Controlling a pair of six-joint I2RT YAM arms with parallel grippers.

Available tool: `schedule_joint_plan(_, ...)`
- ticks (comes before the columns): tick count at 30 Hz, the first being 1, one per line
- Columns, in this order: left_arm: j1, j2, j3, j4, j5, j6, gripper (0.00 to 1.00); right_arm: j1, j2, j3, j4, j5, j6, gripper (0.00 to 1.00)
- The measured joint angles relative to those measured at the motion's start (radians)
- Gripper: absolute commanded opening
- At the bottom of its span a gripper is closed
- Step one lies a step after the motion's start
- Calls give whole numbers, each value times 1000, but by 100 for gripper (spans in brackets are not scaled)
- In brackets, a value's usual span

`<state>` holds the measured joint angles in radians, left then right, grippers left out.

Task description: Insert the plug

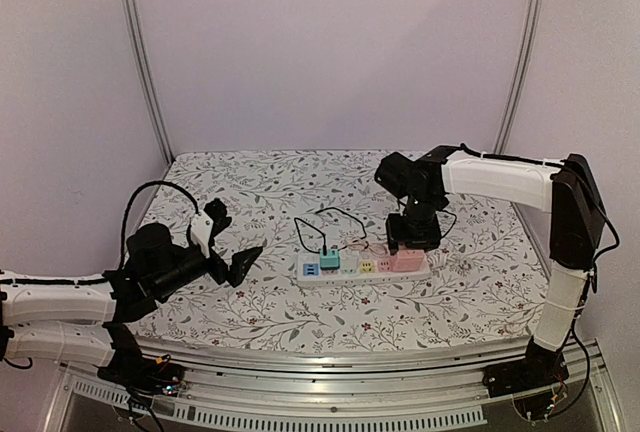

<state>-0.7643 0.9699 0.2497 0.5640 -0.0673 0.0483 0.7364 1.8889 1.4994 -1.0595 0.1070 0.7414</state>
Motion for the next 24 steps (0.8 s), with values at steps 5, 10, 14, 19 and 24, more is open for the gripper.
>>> schedule_joint_plan(5, 1, -2, -2, 0, 3, 0, 99, -1, 0, 0, 16, -13, 1, 0)
schedule_joint_plan(10, 3, -3, -2, 0, 3, 0, 100, -5, 0, -9, 31, -18, 3, 0)
schedule_joint_plan(14, 6, -3, -2, 0, 3, 0, 100, -5, -1, -8, 25, -15, 3, 0)
schedule_joint_plan(19, 6, -3, -2, 0, 4, 0, 100, -11, -1, -1, -32, 18, -2, 0)
schedule_joint_plan(24, 8, -3, -2, -1, 3, 0, 100, -17, -1, -1, -33, 12, -4, 0)
